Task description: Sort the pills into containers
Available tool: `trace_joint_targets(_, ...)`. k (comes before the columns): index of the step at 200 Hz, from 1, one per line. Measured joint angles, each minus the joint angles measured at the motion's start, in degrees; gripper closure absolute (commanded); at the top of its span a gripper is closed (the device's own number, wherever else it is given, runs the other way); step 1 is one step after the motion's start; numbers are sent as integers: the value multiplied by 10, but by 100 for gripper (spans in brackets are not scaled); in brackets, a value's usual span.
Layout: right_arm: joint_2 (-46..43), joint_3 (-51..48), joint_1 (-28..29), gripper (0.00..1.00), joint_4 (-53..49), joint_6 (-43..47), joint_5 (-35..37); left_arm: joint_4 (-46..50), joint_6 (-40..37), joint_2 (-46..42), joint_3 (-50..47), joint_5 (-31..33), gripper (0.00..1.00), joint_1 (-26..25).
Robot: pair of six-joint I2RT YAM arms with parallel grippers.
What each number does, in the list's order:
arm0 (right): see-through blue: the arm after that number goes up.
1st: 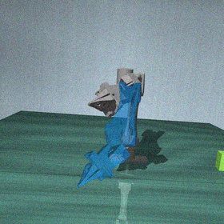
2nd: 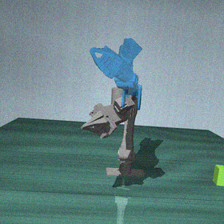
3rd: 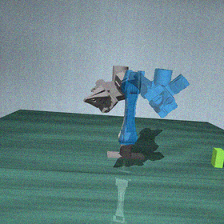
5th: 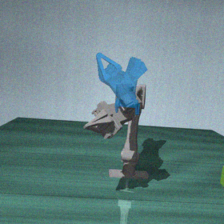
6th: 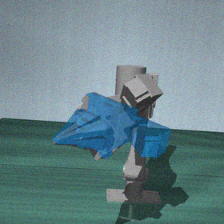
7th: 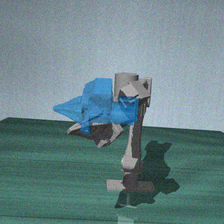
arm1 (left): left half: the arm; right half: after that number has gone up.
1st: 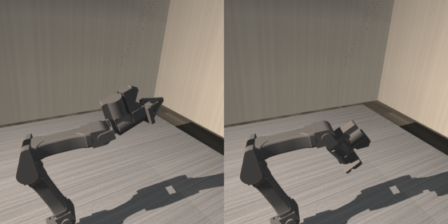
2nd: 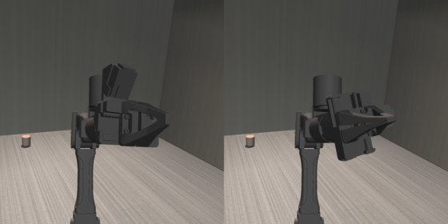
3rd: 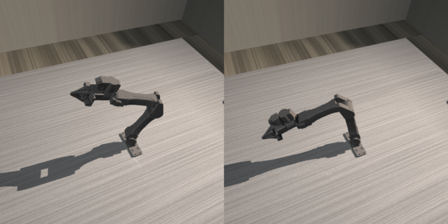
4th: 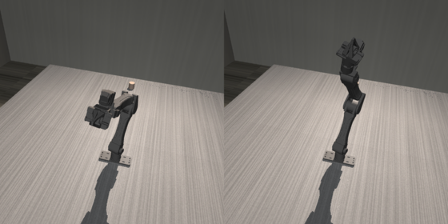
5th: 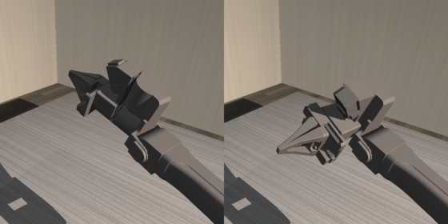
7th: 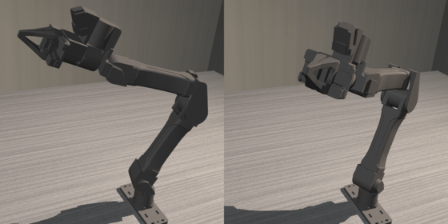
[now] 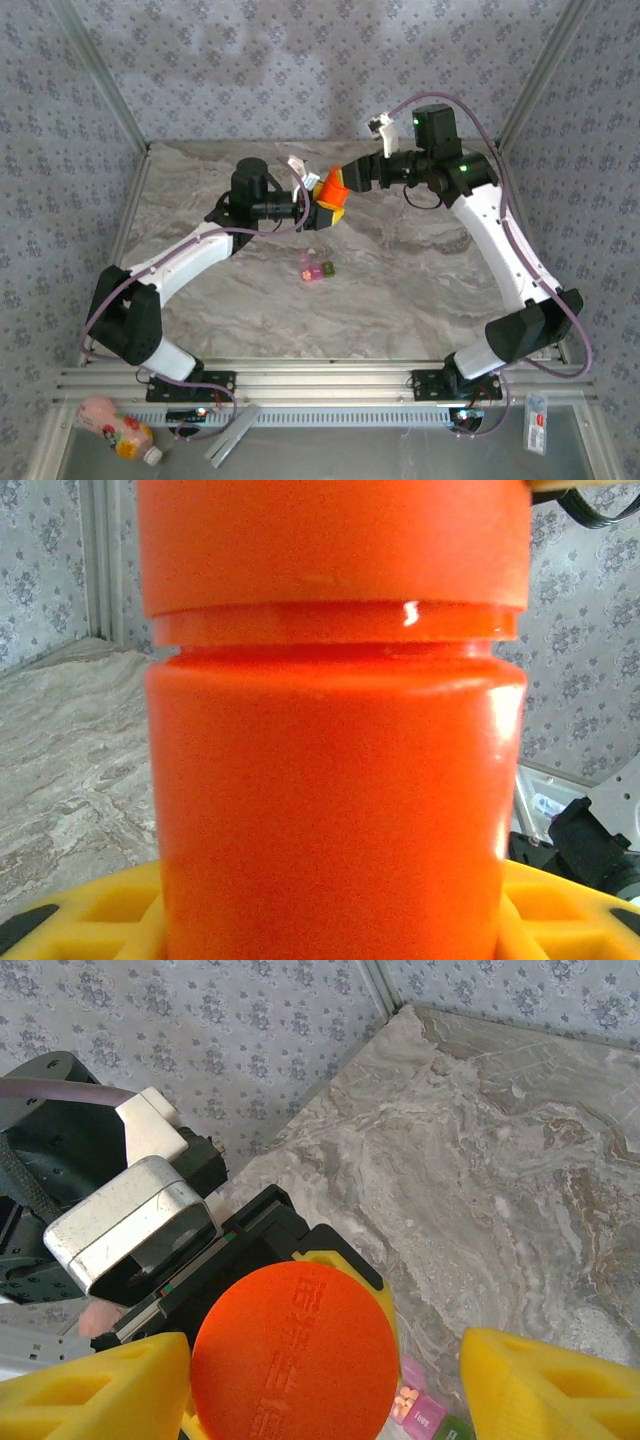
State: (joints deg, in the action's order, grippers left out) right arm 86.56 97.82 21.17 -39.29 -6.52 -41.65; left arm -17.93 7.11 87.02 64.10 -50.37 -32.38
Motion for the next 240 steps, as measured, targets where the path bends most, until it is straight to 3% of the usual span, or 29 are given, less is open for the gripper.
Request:
trace_joint_targets(59, 2, 0, 10, 29, 0, 0, -4, 0, 0, 0, 0, 0, 100, -2)
trace_joint_targets(111, 2, 0, 13, 50, -1, 0, -4, 0, 0, 0, 0, 2, 100, -3)
trace_joint_targets(142, 2, -1, 14, 52, 2, -1, -1, 1, 0, 0, 0, 10, 100, -3)
trace_joint_targets(240, -18, -80, 57, 54, 123, -133, 143, 22, -2, 2, -5, 95, 100, -5)
